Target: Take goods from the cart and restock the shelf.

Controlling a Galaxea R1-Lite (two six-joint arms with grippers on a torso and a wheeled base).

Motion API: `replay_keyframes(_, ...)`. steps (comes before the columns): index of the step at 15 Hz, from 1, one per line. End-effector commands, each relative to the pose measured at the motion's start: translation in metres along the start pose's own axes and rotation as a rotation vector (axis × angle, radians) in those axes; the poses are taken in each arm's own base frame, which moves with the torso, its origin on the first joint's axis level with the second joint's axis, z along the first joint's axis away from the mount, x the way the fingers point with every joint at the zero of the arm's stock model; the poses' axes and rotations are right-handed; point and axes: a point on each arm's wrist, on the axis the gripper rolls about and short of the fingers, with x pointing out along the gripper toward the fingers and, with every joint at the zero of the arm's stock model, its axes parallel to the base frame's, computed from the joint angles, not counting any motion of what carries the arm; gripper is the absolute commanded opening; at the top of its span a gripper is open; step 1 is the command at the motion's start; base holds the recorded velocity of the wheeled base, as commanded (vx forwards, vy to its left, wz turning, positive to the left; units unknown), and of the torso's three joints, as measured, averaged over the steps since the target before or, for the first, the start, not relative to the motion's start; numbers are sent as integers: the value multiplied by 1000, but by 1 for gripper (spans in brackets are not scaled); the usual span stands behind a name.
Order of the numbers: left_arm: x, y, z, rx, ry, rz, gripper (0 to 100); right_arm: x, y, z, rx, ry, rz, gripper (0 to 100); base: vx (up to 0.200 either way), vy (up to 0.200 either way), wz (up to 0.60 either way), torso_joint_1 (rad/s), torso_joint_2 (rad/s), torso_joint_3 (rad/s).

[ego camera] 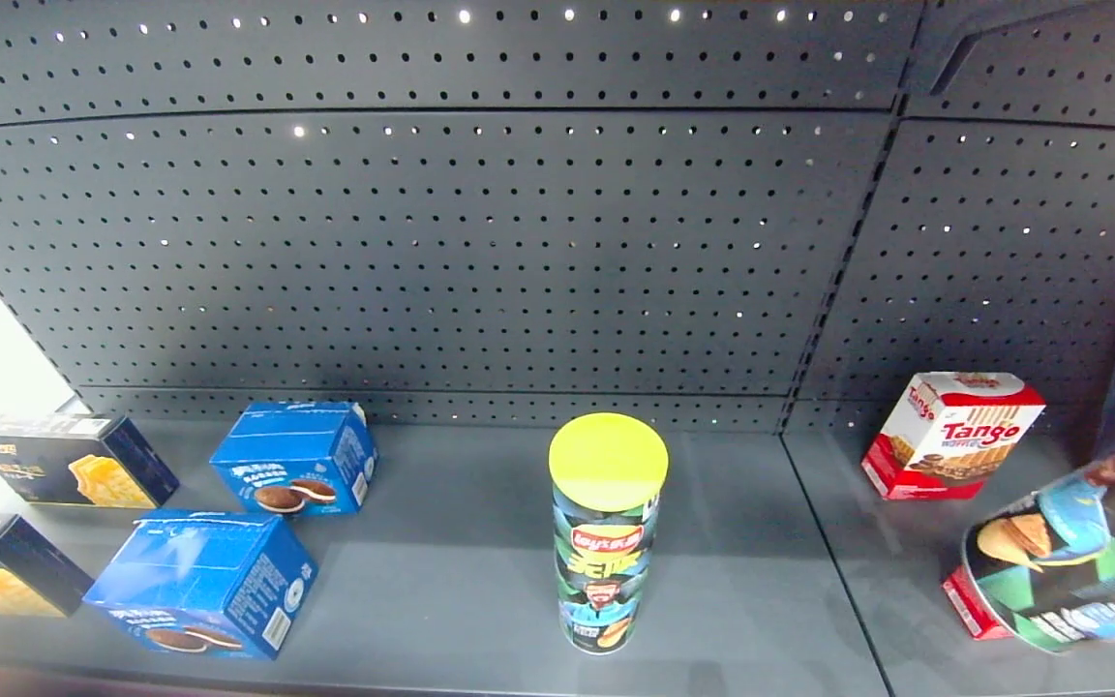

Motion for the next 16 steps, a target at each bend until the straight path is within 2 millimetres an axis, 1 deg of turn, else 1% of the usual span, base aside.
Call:
replay_keyframes(1,0,0,0,0,1,2,100,66,-14,-1,16,73,34,0,0,0,0,0,0,0)
replay_keyframes(2,0,0,0,-2,1,2,100,88,-13,-3,12,81,31,0,0,0,0,0,0,0)
replay_keyframes(3,0,0,0,0,1,2,100,104,-10,-6,8,97,28,0,0,0,0,0,0,0)
replay_keyframes(4,0,0,0,0,1,2,100,119,-5,-10,12,124,19,0,0,0,0,0,0,0)
replay_keyframes(6,0,0,0,0,1,2,100,148,8,-12,84,146,-46,0,0,0,0,0,0,0)
replay_keyframes(7,0,0,0,0,1,0,100,154,11,-12,96,146,-60,0,0,0,0,0,0,0)
replay_keyframes(8,0,0,0,0,1,2,100,175,16,-12,127,163,-110,0,0,0,0,0,0,0)
replay_keyframes(9,0,0,0,0,1,2,100,192,16,-12,129,163,-150,0,0,0,0,0,0,0)
replay_keyframes(10,0,0,0,0,1,2,100,205,16,-11,131,146,-180,0,0,0,0,0,0,0)
replay_keyframes(11,0,0,0,0,1,2,100,213,16,-11,133,143,-201,0,0,0,0,0,0,0)
replay_keyframes(12,0,0,0,-2,1,2,100,232,15,-14,133,154,-243,0,0,0,0,0,0,0)
replay_keyframes(16,0,0,0,0,1,2,100,282,22,-23,141,157,-346,0,0,0,0,0,0,0)
